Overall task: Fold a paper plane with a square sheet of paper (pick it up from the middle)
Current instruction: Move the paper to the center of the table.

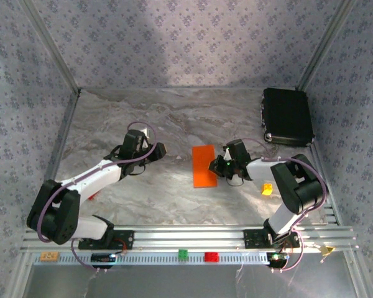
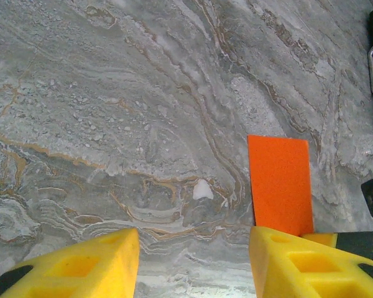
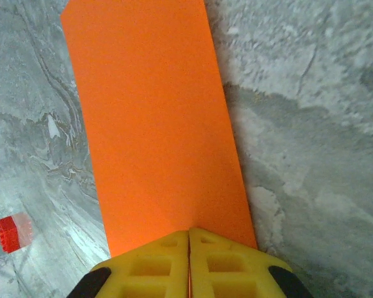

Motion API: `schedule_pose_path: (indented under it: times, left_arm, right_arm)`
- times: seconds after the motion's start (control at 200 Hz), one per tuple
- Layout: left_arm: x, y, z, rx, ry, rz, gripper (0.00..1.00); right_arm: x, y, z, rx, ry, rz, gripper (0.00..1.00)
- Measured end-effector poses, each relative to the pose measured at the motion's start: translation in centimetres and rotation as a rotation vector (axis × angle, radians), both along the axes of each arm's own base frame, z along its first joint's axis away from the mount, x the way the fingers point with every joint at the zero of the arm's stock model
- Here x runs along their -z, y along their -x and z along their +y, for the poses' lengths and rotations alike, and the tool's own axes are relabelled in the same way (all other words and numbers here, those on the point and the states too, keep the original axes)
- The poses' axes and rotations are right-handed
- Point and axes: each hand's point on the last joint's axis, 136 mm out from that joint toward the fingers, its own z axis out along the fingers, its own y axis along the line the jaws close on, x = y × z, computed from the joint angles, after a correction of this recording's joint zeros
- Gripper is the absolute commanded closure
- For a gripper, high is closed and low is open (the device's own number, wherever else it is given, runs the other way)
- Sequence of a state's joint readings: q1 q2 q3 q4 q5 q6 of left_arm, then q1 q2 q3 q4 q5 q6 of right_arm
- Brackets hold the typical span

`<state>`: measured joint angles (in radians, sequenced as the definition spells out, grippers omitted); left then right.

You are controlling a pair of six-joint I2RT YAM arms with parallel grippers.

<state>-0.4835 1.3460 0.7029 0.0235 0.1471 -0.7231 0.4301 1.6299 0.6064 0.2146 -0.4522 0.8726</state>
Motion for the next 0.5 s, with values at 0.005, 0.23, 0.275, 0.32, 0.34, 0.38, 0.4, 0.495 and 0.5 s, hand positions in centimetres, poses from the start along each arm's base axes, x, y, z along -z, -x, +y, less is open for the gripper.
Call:
schedule_pose_path:
  times: [0.005,0.23,0.275,0.32,0.34,0.38,0.4,0.495,0.5]
  left_arm:
    - [0.0,0.0,0.0,0.000,0.000,0.000,0.51]
    - [0.3,0.0,-0.1,0.003,-0.002,0.010,0.51]
    - [0.3,0.0,-0.1,0.003,-0.002,0.010,0.51]
    - [0.3,0.0,-0.1,0.003,-0.002,0.010,0.51]
    - [0.3,0.0,-0.1,0.003,-0.002,0.009,0.51]
    - [0.3,0.0,-0.1,0.003,-0.002,0.010,0.51]
    - [0.3,0.0,-0.1,0.003,-0.002,0.010,0.51]
    - [0.3,0.0,-0.1,0.003,-0.002,0.010,0.51]
    - [0.3,0.0,-0.1,0.003,-0.002,0.010,0.51]
  right_arm:
    - [0.0,0.0,0.0,0.000,0.000,0.000,0.91]
    - [-0.1,0.6,0.8,-0.008,-0.008,0.016,0.91]
    - [-0.1,0.7,0.9,-0.010,-0.007,0.016,0.91]
    - [-0.3,0.6,1.0,-0.009,-0.006,0.013,0.91]
    - [-0.4,0.6,0.9,-0.009,-0.005,0.011,0.91]
    - [-0.7,0.6,0.9,-0.008,-0.007,0.006,0.90]
    - [-0.8,0.6,0.9,-0.006,-0.006,0.002,0.90]
    - [-1.6,0.4,0.7,0.003,-0.008,-0.014,0.90]
    - [-1.6,0.4,0.7,0.003,-0.009,-0.015,0.90]
